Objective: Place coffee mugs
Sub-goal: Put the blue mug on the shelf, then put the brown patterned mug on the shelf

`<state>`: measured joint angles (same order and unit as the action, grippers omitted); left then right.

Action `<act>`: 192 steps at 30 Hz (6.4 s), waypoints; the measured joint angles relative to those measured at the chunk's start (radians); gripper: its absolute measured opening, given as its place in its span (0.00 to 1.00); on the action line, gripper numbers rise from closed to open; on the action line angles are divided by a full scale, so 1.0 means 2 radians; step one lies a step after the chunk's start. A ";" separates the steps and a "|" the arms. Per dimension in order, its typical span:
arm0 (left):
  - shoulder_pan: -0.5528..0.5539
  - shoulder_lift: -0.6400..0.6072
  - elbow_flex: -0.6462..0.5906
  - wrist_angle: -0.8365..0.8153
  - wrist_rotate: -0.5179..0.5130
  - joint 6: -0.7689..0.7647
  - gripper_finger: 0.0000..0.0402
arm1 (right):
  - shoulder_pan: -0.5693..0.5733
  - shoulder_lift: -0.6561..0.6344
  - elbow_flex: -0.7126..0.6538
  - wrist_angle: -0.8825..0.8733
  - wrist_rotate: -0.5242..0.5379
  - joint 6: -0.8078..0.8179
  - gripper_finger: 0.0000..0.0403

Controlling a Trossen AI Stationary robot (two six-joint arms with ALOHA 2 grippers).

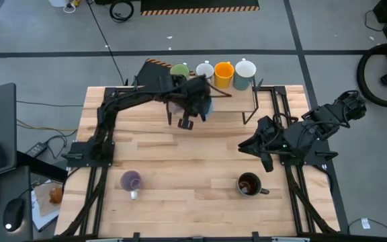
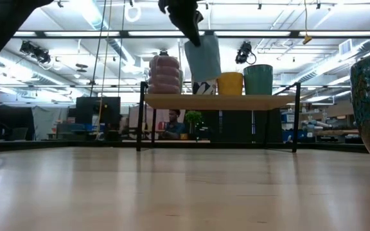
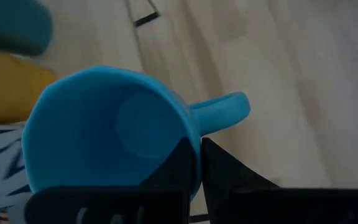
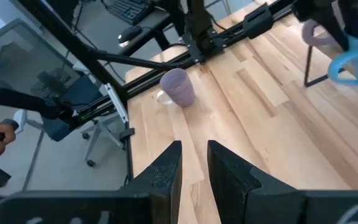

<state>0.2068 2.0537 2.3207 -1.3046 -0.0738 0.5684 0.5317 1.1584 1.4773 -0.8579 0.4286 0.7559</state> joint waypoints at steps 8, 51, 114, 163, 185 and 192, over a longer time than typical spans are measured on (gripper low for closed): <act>0.040 0.001 0.000 0.011 -0.001 0.040 0.06 | -0.023 0.000 0.000 -0.008 -0.001 -0.003 0.20; 0.053 0.028 -0.002 0.009 -0.045 0.107 0.13 | -0.039 0.000 0.000 -0.002 -0.006 -0.015 0.20; -0.161 -0.037 -0.048 0.039 0.108 -0.279 0.19 | -0.003 0.027 -0.017 -0.165 -0.174 0.032 0.20; -0.337 -0.097 -0.322 0.231 -0.042 -0.485 0.12 | 0.123 0.039 -0.245 -0.096 -0.225 0.286 0.24; -0.351 -0.167 -0.363 0.243 -0.107 -0.543 0.12 | 0.129 0.049 -0.327 0.105 -0.226 0.355 0.24; -0.351 -0.167 -0.363 0.244 -0.115 -0.538 0.12 | 0.129 0.079 -0.327 0.177 -0.220 0.355 0.24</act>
<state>-0.4959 1.7203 1.5944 -0.8173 -0.3036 -0.5082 0.7898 1.3165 0.8227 -0.5035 -0.0121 1.4655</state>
